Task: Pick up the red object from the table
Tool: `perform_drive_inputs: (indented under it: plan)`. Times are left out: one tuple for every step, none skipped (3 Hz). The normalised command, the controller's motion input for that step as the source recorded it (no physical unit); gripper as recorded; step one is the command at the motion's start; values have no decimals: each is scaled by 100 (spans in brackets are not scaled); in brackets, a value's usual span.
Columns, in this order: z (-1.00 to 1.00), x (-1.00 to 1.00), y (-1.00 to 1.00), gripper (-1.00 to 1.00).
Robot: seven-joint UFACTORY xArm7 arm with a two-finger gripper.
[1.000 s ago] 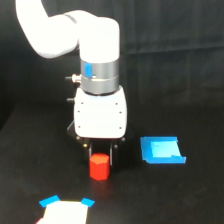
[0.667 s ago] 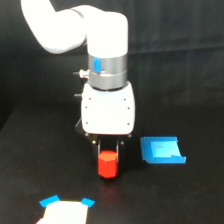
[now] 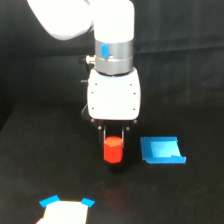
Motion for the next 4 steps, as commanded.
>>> perform_drive_inputs:
  plan:
    - [100,-10,-63,-42]
    - [100,-25,-100,-78]
    - [100,-12,-46,-84]
    - [49,13,-12,-20]
